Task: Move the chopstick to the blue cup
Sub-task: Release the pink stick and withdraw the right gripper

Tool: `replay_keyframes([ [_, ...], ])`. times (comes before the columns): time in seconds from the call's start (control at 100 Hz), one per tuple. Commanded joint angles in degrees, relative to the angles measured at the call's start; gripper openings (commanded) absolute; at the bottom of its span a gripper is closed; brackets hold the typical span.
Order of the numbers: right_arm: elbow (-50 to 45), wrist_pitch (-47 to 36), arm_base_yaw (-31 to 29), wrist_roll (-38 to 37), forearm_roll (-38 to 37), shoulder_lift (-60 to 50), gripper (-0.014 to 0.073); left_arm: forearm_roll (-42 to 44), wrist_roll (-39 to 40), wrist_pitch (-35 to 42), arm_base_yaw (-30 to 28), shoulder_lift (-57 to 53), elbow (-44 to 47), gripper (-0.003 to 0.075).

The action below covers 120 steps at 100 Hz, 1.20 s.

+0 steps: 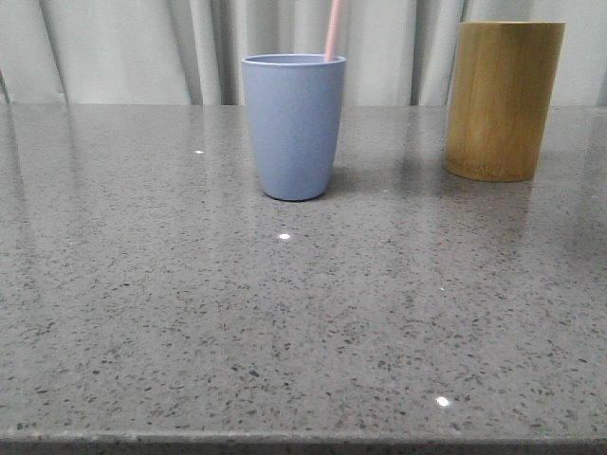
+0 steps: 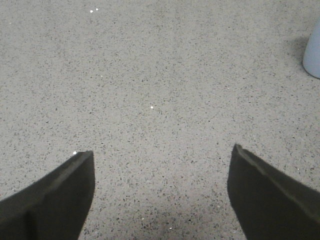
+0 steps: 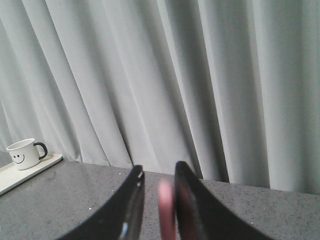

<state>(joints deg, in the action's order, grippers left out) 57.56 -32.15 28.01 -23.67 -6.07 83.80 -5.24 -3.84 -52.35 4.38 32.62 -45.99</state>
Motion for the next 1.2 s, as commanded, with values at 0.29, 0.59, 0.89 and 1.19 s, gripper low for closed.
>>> replay_keyframes([
  [0.29,1.9,-1.5,-1.2,-0.7,-0.4,-5.0,0.041,-0.7,0.7,4.1,-0.2,0.2,-1.5,0.0537],
  [0.59,1.9,20.8,-9.9,0.9,-2.5,-18.0,0.041,-0.7,0.7,4.1,-0.2,0.2,-1.5,0.0537],
  [0.89,-3.1,45.9,-14.9,2.2,-10.0,-32.5,0.041,-0.7,0.7,4.1,-0.2,0.2,-1.5,0.0537],
  [1.19,-14.2,61.1,-14.9,2.2,-10.3,-47.7,0.0404,-0.7,0.7,4.1,-0.2,0.2,-1.5,0.0537],
])
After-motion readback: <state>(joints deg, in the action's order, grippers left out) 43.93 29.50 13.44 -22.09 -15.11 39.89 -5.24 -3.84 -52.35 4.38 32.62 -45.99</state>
